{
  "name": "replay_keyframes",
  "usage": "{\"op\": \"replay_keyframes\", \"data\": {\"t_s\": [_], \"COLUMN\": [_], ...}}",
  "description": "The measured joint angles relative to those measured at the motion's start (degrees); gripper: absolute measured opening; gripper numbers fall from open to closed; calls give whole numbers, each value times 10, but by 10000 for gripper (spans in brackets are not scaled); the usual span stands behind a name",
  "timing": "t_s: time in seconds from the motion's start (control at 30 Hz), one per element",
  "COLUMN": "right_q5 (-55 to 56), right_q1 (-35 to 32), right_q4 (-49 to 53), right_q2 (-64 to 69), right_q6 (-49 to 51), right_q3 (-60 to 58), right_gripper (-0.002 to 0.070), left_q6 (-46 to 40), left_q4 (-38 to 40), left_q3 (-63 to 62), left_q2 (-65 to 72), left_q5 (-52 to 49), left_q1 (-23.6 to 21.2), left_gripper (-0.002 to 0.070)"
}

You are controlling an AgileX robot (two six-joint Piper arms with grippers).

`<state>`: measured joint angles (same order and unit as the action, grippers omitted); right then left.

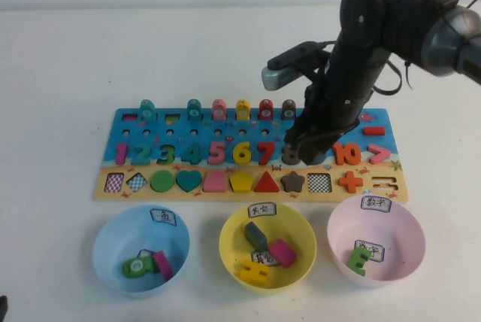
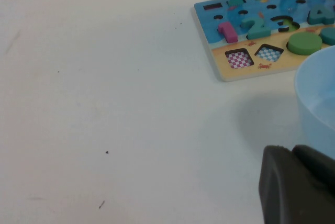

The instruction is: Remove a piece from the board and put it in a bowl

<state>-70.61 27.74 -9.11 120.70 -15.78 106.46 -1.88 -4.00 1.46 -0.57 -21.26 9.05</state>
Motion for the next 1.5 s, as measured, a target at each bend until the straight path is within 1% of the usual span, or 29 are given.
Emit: {"op": "replay_keyframes", "data": {"t_s": [0.07, 0.13, 0.27, 0.37, 0.47, 0.57, 0.63, 0.73, 0.83, 1.0, 1.23, 1.5], "right_q5": [0, 0, 0, 0, 0, 0, 0, 0, 0, 0, 0, 0], "right_q1": [4, 8, 10, 13, 15, 15, 15, 18, 19, 20, 20, 20], "right_q4": [1, 3, 5, 5, 5, 5, 5, 10, 10, 9, 46, 47], "right_q2": [15, 30, 54, 66, 78, 89, 94, 95, 97, 98, 101, 115], "right_q6": [10, 17, 26, 52, 113, 211, 280, 329, 344, 354, 383, 384], "right_q3": [11, 30, 74, 101, 121, 122, 122, 122, 123, 124, 126, 126], "right_gripper": [290, 320, 328, 329, 329, 329, 321, 283, 231, 172, 157, 158], "left_q6": [0, 0, 0, 0, 0, 0, 0, 0, 0, 0, 0, 0], "left_q4": [0, 0, 0, 0, 0, 0, 0, 0, 0, 0, 0, 0], "left_q3": [0, 0, 0, 0, 0, 0, 0, 0, 0, 0, 0, 0], "left_q2": [0, 0, 0, 0, 0, 0, 0, 0, 0, 0, 0, 0], "left_q5": [0, 0, 0, 0, 0, 0, 0, 0, 0, 0, 0, 0], "left_q1": [0, 0, 0, 0, 0, 0, 0, 0, 0, 0, 0, 0], "left_gripper": [-4, -3, -4, -3, -3, -3, -4, -4, -4, -4, -3, -3]}}
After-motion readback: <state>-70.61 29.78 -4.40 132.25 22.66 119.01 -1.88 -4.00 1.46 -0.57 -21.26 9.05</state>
